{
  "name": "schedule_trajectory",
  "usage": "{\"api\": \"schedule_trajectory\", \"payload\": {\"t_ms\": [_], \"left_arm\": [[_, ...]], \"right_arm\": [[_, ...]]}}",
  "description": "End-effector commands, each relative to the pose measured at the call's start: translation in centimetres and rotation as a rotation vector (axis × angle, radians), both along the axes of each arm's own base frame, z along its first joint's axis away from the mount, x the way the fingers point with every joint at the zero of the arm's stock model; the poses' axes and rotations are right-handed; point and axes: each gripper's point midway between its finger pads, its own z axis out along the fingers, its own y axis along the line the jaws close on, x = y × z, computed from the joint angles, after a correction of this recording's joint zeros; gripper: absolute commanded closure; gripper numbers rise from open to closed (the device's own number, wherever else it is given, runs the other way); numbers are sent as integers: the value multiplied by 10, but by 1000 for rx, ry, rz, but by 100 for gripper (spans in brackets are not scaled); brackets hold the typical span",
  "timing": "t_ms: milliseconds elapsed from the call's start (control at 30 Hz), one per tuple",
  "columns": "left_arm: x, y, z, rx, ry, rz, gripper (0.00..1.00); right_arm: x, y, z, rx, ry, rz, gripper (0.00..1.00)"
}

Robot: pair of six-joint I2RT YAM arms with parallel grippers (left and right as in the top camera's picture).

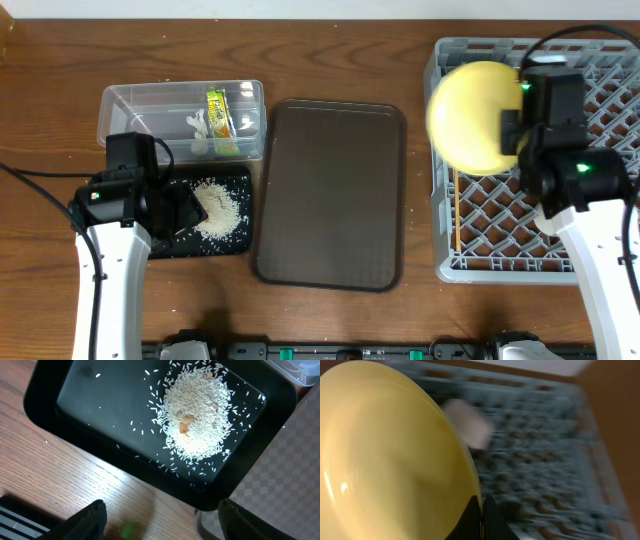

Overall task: Sort waste into correct bins and load items into the dishwasher rack
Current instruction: 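Lift the yellow plate with the right gripper into the rack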

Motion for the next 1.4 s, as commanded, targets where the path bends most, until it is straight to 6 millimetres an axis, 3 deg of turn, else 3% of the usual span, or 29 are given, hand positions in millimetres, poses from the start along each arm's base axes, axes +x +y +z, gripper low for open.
{"api": "schedule_trajectory", "payload": {"t_ms": [0, 167, 667, 967, 1233, 1267, 1367], "left_arm": [[-1, 2, 1, 3, -6, 14, 26], [-1, 2, 1, 4, -6, 14, 26], [-1, 2, 1, 4, -5, 14, 26], [-1, 2, 1, 3, -5, 14, 26], [-1, 2, 1, 3, -5, 14, 26], [-1, 2, 1, 3, -5, 14, 26], [-1, 2, 1, 3, -5, 14, 26]], "right_arm": [[-16, -50, 23, -266, 38, -132, 99], [-29, -75, 31, -397, 88, -223, 99], [-41, -103, 10, -401, 192, -297, 99], [-27, -101, -21, -349, 242, -293, 99], [-8, -84, -61, -211, 275, -255, 97], [-6, -81, -66, -183, 278, -246, 95], [1, -64, -78, -81, 282, -177, 79]]}}
